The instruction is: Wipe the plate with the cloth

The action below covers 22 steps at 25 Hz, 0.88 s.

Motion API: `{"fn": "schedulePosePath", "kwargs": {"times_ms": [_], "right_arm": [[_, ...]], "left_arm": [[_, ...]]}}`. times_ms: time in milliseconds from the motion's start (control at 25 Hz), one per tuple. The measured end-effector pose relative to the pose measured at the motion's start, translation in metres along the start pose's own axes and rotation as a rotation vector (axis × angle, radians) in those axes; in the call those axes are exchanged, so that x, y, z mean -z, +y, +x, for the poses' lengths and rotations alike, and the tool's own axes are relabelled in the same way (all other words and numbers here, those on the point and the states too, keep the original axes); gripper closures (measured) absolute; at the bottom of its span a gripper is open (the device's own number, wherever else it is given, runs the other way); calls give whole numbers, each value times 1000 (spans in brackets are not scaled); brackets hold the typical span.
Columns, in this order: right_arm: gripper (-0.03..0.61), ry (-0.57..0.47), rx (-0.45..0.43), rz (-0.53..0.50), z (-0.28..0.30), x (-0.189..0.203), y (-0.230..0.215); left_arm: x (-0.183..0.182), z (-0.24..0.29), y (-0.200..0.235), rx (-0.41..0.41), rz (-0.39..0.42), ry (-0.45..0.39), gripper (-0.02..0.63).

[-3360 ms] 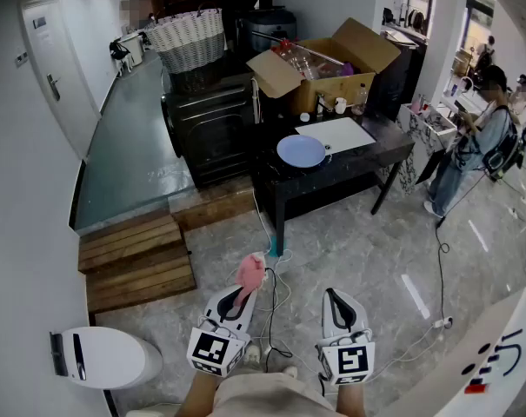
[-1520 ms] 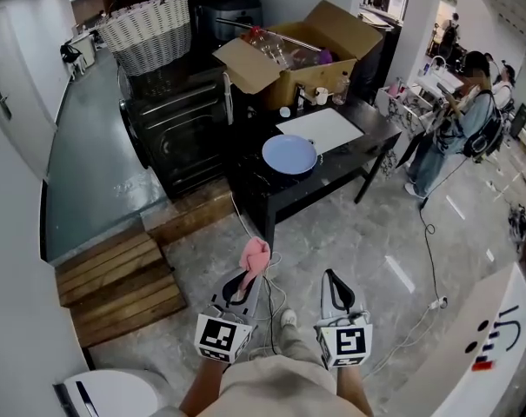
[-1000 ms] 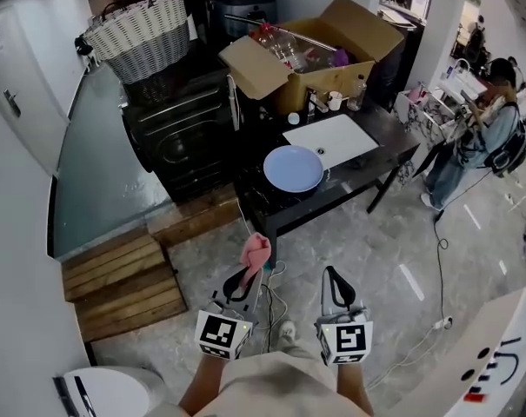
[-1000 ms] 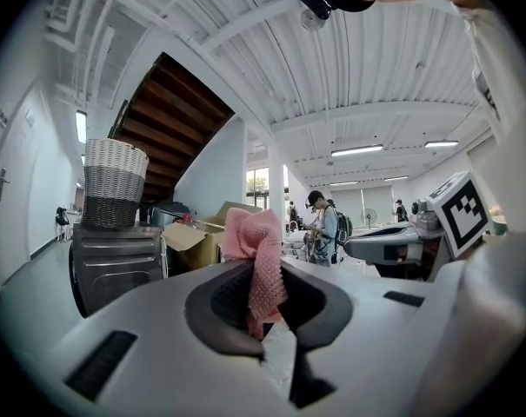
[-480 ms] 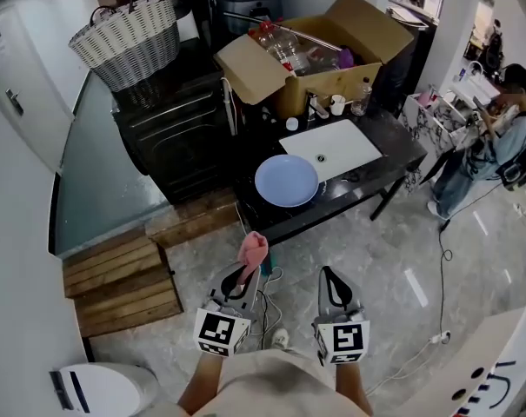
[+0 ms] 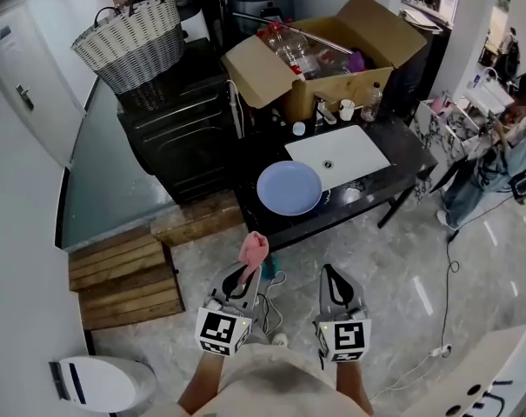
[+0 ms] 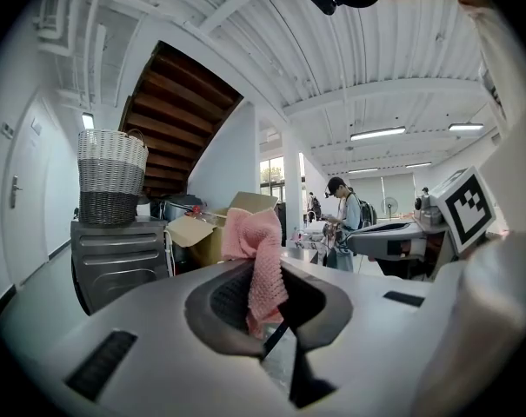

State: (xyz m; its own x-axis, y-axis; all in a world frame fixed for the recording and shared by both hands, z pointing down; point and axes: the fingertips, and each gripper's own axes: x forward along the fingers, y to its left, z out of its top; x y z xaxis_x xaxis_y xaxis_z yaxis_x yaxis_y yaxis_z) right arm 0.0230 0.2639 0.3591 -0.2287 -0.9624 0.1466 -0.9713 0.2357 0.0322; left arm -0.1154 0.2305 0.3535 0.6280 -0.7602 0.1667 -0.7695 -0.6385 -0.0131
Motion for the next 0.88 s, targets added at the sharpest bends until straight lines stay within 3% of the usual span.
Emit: {"fn": "schedulePosePath", "kwargs": {"times_ms": [880], "right_arm": [[577, 9, 27, -4, 65, -1, -33]], "left_arm": [[-2, 70, 32, 27, 8, -12, 581]]}}
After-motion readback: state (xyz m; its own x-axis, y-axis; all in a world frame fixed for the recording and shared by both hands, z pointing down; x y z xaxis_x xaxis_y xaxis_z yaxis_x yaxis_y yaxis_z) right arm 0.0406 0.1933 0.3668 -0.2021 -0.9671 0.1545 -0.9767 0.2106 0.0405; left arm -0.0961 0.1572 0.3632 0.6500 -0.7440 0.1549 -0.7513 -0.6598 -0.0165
